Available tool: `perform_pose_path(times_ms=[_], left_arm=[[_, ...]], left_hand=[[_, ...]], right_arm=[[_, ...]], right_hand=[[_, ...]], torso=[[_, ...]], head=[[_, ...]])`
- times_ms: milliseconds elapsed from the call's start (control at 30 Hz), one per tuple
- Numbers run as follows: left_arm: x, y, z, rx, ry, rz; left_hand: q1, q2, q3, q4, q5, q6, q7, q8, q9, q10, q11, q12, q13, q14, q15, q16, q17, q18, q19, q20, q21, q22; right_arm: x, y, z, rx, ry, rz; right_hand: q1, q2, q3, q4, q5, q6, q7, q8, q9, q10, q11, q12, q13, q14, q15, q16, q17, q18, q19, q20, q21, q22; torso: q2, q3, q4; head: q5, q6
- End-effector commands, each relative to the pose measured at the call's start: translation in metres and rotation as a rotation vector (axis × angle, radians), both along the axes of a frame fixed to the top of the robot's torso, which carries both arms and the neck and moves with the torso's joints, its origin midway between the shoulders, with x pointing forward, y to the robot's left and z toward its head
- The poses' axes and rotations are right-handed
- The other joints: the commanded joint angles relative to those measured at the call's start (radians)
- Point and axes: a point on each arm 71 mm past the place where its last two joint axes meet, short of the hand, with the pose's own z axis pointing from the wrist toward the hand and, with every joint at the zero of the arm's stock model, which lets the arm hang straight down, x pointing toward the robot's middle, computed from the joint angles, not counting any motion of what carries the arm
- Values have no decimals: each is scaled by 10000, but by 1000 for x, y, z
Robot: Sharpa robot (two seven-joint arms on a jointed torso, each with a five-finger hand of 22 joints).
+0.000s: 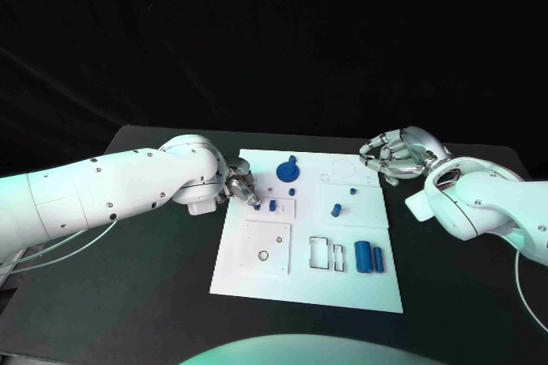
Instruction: Assemble the parts on the task board
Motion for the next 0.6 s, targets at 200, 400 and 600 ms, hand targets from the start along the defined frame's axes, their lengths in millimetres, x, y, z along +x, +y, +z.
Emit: perform_pose_path(times_ms=[200, 400, 600], left_arm=[[-2, 0, -4, 290, 252, -89], [-2, 0, -4, 292, 246, -77], [-2, -2, -4, 285, 259, -107]], left_hand=[[-1, 98, 1430, -1479, 45, 226, -189, 35, 16, 56, 8, 28, -23, 1058, -88, 36, 2635, -46, 51, -5, 4, 1038], [-1, 98, 1430, -1479, 45, 226, -189, 35, 16, 56, 8, 28, -23, 1058, -88, 36, 2635, -46, 51, -5, 4, 1038], [-13, 94, 1432, -1481, 49, 233, -189, 36, 14, 56, 9, 22, -32, 1058, -88, 36, 2635, -43, 42, -5, -8, 1029]], right_arm=[[-1, 1, -1, -63, 54, 149], [-1, 1, -1, -63, 57, 157], [-1, 1, -1, -61, 53, 158]], right_hand=[[-121, 38, 79, -32, 44, -63, 16, 51, 20, 16, -9, 37, -18, 201, -68, -66, -10, 184, -10, -12, -27, -9], [-121, 38, 79, -32, 44, -63, 16, 51, 20, 16, -9, 37, -18, 201, -68, -66, -10, 184, -10, -12, -27, -9], [-135, 40, 85, -33, 30, -66, 16, 59, 24, 20, -9, 43, -15, 200, -68, -69, -11, 186, -14, -12, -40, -17]], torso=[[1, 2, -2], [6, 12, -7], [10, 7, -11]], head=[[19, -53], [36, -71], [25, -81]])
